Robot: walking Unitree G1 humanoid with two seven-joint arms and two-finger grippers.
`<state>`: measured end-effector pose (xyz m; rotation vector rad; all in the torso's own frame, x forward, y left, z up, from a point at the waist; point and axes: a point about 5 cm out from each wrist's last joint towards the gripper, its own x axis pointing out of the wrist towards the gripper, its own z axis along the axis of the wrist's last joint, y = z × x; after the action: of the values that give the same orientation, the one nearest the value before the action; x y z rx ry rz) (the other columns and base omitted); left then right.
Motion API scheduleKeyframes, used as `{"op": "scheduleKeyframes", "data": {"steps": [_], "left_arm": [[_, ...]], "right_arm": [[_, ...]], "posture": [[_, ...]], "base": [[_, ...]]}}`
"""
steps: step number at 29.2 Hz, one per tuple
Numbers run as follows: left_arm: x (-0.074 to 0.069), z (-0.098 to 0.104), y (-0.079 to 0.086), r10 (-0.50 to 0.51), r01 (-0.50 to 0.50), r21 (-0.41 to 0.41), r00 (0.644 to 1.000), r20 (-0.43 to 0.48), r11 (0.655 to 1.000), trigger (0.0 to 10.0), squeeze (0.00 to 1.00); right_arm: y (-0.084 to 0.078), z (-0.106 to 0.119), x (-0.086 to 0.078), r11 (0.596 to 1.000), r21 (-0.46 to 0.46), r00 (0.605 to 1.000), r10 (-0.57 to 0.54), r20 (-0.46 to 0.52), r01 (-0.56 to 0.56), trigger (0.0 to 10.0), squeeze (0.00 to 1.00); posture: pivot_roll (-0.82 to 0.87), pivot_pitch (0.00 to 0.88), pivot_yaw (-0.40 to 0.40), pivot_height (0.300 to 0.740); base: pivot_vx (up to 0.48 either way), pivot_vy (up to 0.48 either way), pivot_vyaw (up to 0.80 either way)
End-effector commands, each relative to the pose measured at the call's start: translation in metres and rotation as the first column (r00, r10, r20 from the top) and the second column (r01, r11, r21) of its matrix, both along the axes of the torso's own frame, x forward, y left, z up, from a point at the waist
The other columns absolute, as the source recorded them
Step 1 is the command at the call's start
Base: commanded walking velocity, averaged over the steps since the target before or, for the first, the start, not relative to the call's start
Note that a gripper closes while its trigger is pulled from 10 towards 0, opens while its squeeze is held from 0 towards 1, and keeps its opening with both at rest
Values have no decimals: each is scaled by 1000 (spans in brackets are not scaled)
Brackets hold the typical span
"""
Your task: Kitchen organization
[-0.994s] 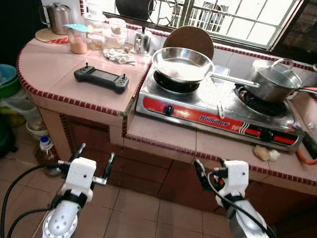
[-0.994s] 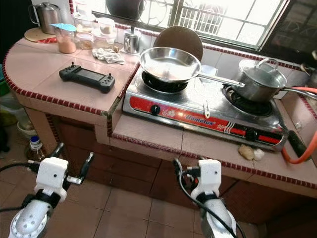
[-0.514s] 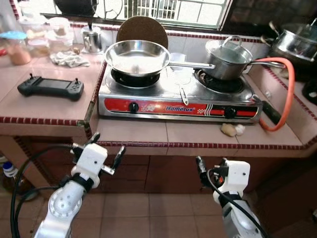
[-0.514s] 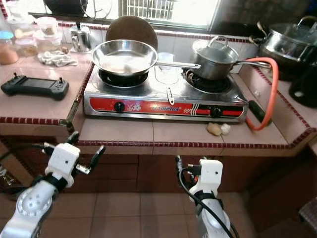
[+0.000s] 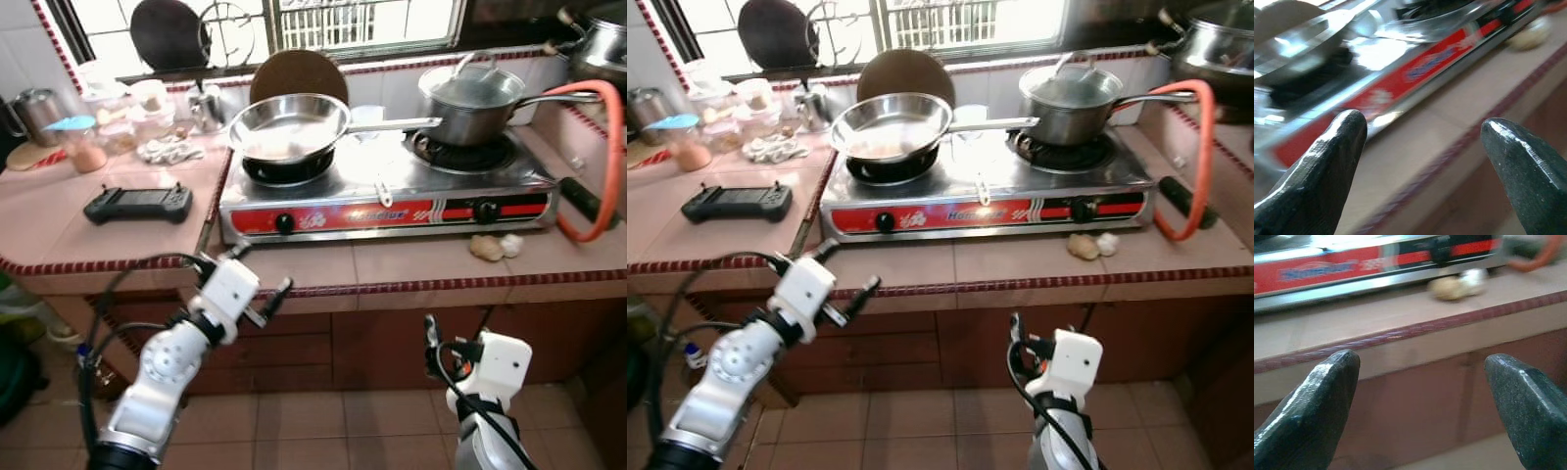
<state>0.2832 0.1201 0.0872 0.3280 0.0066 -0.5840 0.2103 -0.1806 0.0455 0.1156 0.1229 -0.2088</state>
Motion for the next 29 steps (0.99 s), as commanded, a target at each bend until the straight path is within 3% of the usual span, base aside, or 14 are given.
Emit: {"op": "scheduleKeyframes", "data": {"steps": [1,5,10,14,19,24,29], "left_arm": [[3,-1,2,-11,11,20,1000,0,1000,10000,0],[5,-3,0,7,-8,25,1000,24,1000,10000,0],[-3,-12,2,6,-8,46,1000,30,999,10000,0],[-13,-27,10,101,-101,10,995,-10,995,10000,0],[-14,-33,22,226,-227,-43,973,-37,973,10000,0],[-22,-29,41,364,-364,-62,931,-14,929,10000,0],[-27,-25,53,399,-397,-48,916,40,916,10000,0]], "right_arm": [[-3,3,3,1000,-16,1000,9,9,-9,10000,0],[-8,-1,9,999,-39,1000,26,-4,-26,10000,0],[-11,4,11,999,-28,1000,24,7,-24,10000,0],[-11,11,9,998,-25,998,52,18,-52,10000,0],[-8,11,8,995,-51,996,89,13,-88,10000,0],[-10,15,3,995,-34,996,91,19,-90,10000,0],[-7,14,-1,994,-19,994,110,11,-110,10000,0]], "posture": [[98,0,-3,740],[110,0,-18,740],[104,0,-28,740],[102,0,-65,740],[83,0,-77,740],[84,0,-72,740],[87,0,-72,740]], "base": [[0,0,0],[0,0,0],[0,0,0],[0,0,-195],[0,0,-716],[0,0,0],[0,0,0]]}}
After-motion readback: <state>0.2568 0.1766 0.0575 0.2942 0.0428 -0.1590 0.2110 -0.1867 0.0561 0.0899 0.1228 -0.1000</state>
